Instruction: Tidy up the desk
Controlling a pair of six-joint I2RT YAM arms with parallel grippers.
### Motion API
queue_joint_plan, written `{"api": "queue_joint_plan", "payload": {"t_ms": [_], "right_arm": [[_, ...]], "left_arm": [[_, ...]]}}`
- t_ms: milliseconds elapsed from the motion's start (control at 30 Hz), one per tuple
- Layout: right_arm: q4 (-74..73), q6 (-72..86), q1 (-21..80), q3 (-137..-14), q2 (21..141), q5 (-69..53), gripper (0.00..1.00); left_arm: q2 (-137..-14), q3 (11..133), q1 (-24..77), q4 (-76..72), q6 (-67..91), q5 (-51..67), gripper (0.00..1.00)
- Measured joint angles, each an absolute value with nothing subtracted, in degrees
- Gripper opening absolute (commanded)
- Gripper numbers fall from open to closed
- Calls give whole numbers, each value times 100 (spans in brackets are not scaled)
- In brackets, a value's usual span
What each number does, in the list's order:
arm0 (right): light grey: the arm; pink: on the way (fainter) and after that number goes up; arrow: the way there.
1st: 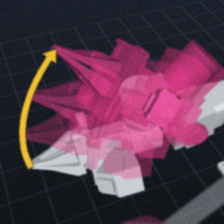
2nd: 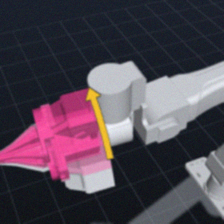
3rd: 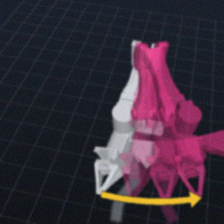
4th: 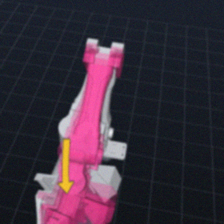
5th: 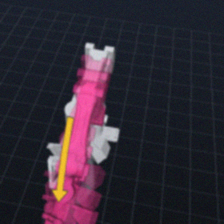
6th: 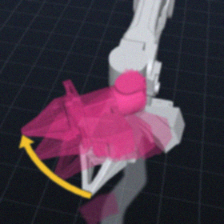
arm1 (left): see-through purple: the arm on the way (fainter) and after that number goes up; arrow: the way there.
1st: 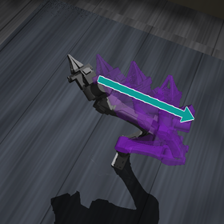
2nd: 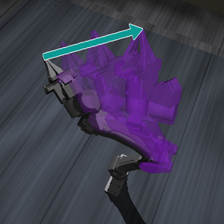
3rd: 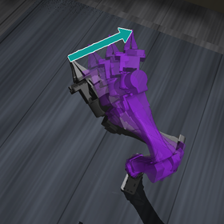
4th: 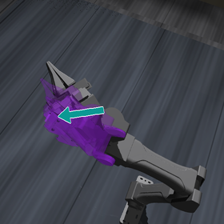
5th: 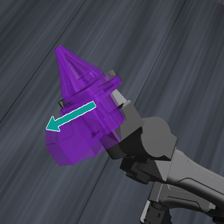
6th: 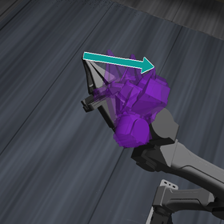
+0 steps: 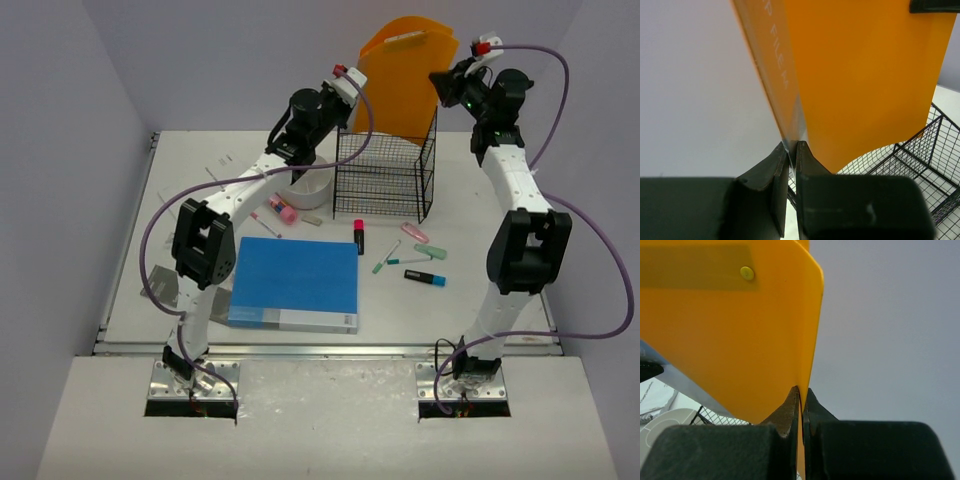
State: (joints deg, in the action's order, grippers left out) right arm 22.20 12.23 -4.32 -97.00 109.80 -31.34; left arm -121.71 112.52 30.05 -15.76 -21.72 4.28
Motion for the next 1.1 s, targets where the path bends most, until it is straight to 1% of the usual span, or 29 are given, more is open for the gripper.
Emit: {"api": "queue_joint_plan", "payload": {"t_ms": [367, 600, 1100], "right_arm": [[2159, 1027, -432, -9624, 11329, -3117, 0], [2180, 951, -432, -9335, 11354, -3042, 0], [2174, 834, -401, -9063, 11496, -3089, 0]], "left_arm": [[-12623, 11249, 2907, -1674, -1775, 539, 0], [-12805, 11223, 2894, -1669, -1703, 540, 0], [-12870, 10895, 2832, -1686, -1594, 532, 0]]}}
